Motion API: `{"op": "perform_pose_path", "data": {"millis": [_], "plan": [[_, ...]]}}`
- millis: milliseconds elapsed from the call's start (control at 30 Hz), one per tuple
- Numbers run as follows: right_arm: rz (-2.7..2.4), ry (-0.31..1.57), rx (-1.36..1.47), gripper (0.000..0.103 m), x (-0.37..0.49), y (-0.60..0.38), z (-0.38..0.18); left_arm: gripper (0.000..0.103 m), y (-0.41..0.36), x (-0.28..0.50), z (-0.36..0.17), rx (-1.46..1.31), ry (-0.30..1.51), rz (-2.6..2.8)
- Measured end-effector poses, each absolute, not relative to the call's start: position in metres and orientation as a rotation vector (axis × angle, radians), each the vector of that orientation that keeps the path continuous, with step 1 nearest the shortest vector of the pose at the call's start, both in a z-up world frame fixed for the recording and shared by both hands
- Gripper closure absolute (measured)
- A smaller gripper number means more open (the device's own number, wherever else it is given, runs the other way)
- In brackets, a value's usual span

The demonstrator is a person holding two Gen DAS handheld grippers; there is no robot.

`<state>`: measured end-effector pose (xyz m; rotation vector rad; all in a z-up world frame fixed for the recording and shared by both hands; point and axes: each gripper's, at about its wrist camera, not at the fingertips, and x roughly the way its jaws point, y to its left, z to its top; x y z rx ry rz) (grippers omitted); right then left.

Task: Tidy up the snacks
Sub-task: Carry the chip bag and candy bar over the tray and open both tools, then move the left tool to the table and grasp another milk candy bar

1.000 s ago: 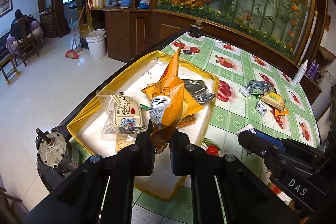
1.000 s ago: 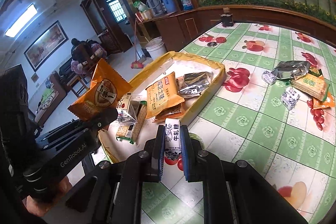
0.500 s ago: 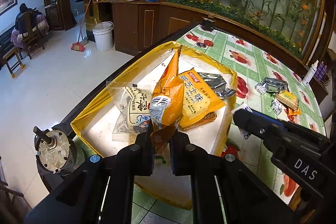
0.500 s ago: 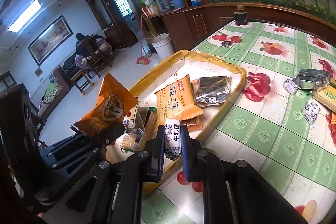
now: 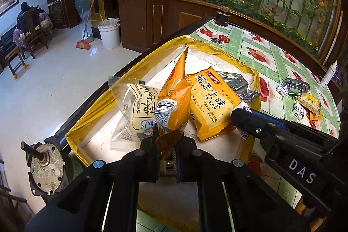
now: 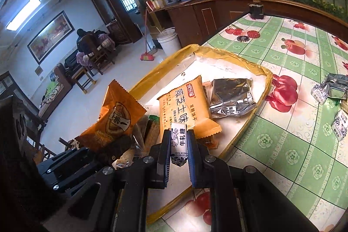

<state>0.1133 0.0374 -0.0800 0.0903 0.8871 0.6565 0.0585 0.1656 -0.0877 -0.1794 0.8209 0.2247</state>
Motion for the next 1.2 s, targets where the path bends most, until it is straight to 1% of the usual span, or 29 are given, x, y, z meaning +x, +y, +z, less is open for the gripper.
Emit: {"op": "perform_pose_path", "data": {"millis": [67, 133, 200, 267, 300, 333, 367, 400, 433, 567, 633, 867, 1167, 1200], "plan": [[0.657, 0.891, 0.092, 0.089, 0.116, 0.039, -0.081, 0.094, 0.166, 0.060, -0.089, -0.175, 0.828, 0.232], [0.662, 0.893, 0.091, 0.085, 0.117, 0.041, -0.082, 0.092, 0.167, 0.059, -0.089, -0.176, 0.827, 0.247], [0.668, 0.890, 0.093, 0.085, 0.117, 0.043, -0.082, 0.091, 0.168, 0.059, -0.088, -0.171, 0.824, 0.268], [0.668, 0.886, 0.097, 0.076, 0.116, 0.043, -0.082, 0.090, 0.169, 0.057, -0.086, -0.174, 0.820, 0.271], [0.667, 0.882, 0.098, 0.072, 0.115, 0.042, -0.081, 0.086, 0.170, 0.056, -0.084, -0.175, 0.819, 0.273], [0.665, 0.880, 0.101, 0.068, 0.116, 0.040, -0.081, 0.078, 0.171, 0.054, -0.082, -0.179, 0.815, 0.275], [0.665, 0.877, 0.108, 0.065, 0.116, 0.039, -0.079, 0.072, 0.171, 0.053, -0.080, -0.182, 0.810, 0.278], [0.664, 0.873, 0.117, 0.060, 0.115, 0.036, -0.078, 0.059, 0.170, 0.051, -0.078, -0.182, 0.802, 0.284], [0.661, 0.867, 0.124, 0.058, 0.114, 0.033, -0.076, 0.053, 0.169, 0.049, -0.075, -0.173, 0.790, 0.293], [0.647, 0.837, 0.144, 0.058, 0.107, 0.015, -0.066, 0.051, 0.160, 0.043, -0.063, -0.144, 0.753, 0.292], [0.632, 0.830, 0.155, 0.057, 0.103, 0.004, -0.064, 0.045, 0.157, 0.040, -0.059, -0.141, 0.743, 0.288], [0.555, 0.830, 0.202, 0.056, 0.092, -0.049, -0.067, 0.045, 0.143, 0.036, -0.050, -0.121, 0.727, 0.274], [0.395, 0.842, 0.297, 0.054, 0.081, -0.139, -0.085, 0.045, 0.110, 0.035, -0.043, -0.082, 0.732, 0.232], [0.377, 0.844, 0.308, 0.054, 0.079, -0.148, -0.087, 0.043, 0.106, 0.036, -0.043, -0.079, 0.734, 0.226]]}}
